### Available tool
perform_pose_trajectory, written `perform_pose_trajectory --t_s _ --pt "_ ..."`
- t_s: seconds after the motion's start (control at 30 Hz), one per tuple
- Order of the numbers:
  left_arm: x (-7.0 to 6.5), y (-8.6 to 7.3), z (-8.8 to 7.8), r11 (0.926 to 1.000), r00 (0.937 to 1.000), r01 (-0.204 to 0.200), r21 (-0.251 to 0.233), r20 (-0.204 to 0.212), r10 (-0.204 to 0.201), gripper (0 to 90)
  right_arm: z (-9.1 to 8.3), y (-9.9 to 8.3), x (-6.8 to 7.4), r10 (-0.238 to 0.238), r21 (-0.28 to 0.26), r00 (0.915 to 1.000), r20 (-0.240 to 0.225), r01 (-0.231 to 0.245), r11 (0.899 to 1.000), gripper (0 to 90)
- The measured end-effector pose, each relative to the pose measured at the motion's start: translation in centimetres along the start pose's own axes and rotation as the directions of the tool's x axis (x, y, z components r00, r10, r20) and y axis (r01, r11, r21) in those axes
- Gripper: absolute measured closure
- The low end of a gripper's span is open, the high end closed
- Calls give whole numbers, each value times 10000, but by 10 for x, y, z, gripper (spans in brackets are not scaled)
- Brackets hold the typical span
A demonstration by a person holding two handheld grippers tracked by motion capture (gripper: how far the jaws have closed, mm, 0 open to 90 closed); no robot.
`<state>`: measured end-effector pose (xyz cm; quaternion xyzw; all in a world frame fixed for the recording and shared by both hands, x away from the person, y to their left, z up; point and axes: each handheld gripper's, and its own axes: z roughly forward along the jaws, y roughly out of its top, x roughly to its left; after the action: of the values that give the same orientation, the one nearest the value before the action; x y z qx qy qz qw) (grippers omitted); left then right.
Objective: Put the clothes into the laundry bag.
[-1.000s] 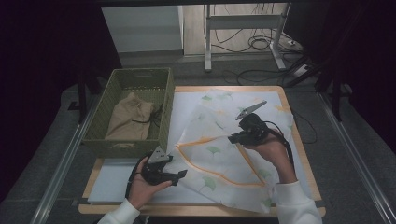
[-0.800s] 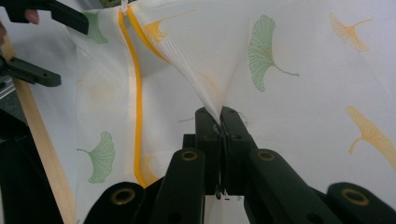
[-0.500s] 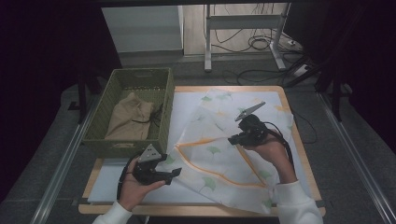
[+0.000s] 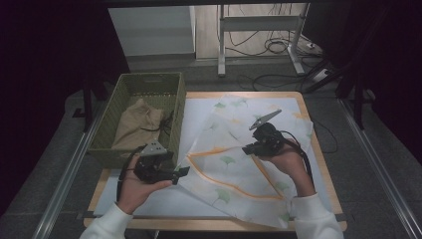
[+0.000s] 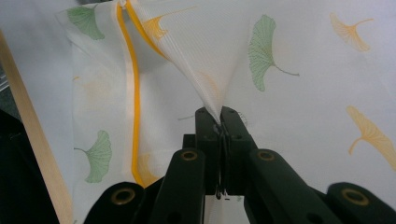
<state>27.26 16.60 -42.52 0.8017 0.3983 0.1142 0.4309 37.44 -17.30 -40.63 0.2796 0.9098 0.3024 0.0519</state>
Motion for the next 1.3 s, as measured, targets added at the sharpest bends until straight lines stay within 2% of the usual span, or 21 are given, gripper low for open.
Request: perform_pose_trajectory --t_s 0.27,0.33,0.4,0.53,0.67,0.83,1.07,1.3 --pt "14 22 -20 9995 9989 -17 -316 -464 2 206 1 0 -2 38 33 10000 -51 -38 10000 863" --pt "17 27 -24 9995 9979 -57 -326 -654 35 214 1 -1 -2 64 11 9999 -77 -64 10000 863" --pt "19 33 -28 9989 9962 -263 -383 -845 230 242 0 -2 -3 95 -17 9999 -104 -95 10000 863" --pt "25 42 -34 9976 9951 -298 -620 -955 238 237 -1 -3 -4 160 -66 9998 -135 -160 9998 863" --pt "34 47 -30 9986 9937 -297 -445 -1098 247 230 -2 -4 -4 185 -96 9997 -133 -186 9998 863" --pt "47 53 -27 9983 9937 -48 -583 -1122 -17 224 0 -3 -3 131 -37 9998 -135 -132 9999 863" --pt "66 66 -23 9985 9884 64 -546 -1511 -146 205 -1 -4 -4 196 -65 9998 -91 -196 9998 863" --pt "92 75 -14 9972 9833 573 -481 -1699 -647 190 -2 -4 -4 158 -72 9998 -91 -159 9998 863"
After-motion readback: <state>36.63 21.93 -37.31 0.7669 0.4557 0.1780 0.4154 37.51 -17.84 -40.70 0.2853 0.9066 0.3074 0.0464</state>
